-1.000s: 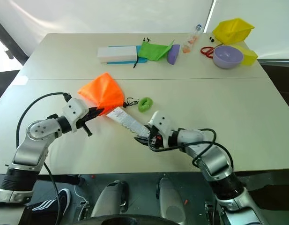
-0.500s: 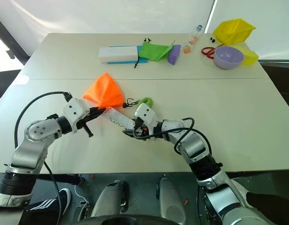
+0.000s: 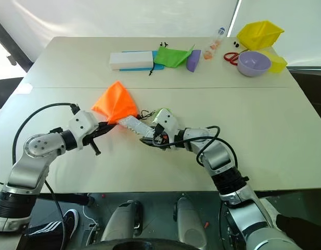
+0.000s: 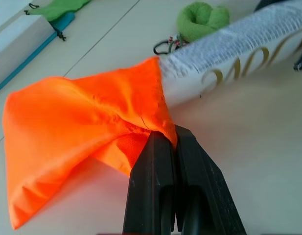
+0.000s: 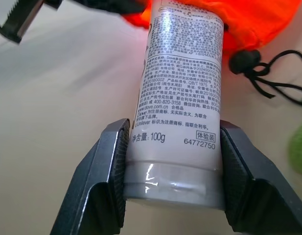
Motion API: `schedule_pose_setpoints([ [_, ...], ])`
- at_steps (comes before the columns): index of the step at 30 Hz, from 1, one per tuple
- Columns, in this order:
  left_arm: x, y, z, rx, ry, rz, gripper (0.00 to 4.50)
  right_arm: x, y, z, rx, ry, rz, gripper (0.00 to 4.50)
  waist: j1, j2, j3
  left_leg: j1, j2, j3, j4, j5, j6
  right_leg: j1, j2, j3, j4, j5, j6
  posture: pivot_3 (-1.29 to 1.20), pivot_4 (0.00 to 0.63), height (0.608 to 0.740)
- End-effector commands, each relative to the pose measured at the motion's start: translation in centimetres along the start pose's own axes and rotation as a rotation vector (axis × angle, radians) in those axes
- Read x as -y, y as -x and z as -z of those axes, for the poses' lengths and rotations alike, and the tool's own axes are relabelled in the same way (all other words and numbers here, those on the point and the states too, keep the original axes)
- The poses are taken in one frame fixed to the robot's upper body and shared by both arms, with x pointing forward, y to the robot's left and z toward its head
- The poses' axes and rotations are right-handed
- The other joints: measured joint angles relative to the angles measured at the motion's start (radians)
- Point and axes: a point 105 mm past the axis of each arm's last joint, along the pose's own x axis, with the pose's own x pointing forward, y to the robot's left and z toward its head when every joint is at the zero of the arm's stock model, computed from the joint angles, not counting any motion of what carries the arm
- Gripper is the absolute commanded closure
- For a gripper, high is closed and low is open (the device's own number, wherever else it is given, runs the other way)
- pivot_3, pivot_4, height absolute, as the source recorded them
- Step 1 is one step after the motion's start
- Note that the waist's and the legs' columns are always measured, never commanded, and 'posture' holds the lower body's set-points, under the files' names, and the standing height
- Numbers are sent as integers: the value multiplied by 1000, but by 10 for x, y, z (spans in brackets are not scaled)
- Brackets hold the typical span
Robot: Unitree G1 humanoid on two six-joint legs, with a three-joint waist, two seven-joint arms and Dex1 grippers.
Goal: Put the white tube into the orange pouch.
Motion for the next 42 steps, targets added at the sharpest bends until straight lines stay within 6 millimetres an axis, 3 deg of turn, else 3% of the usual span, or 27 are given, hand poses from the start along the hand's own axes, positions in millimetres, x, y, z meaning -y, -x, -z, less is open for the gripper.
schedule_pose_setpoints([
  [1, -3, 1, -9, 34, -10, -2, 4500, -8, -12, -30, 103, 33, -23, 2663, -5, 0, 0, 0, 0, 0, 0, 0, 0, 0, 0, 0, 0, 0, 0, 0, 150, 740],
  [7, -3, -4, -14, 83, 48, -21, 4500, -16, -39, -17, 36, 62, -19, 2663, -3, 0, 0, 0, 0, 0, 0, 0, 0, -1, 1, 0, 1, 0, 0, 0, 150, 740],
  [16, -1, 4, -6, 85, 65, 15, 4500, 4, -63, -26, -1, 188, 75, 2663, -5, 0, 0, 0, 0, 0, -1, 0, 0, -1, 1, 0, 1, 0, 0, 0, 150, 740],
  [26, -14, 9, -3, 106, 32, -33, 4500, 25, -50, -16, -78, 306, 131, 2663, -3, 0, 0, 0, 0, 0, -1, 0, 0, -1, 0, 0, 1, 0, 0, 0, 150, 740],
  [42, -9, 9, -19, 172, -12, 0, 4500, 9, -60, -10, -155, 434, 83, 2663, -4, 0, 0, 0, 0, 0, -1, 0, 0, -1, 0, 0, 1, 0, 0, 0, 150, 740],
])
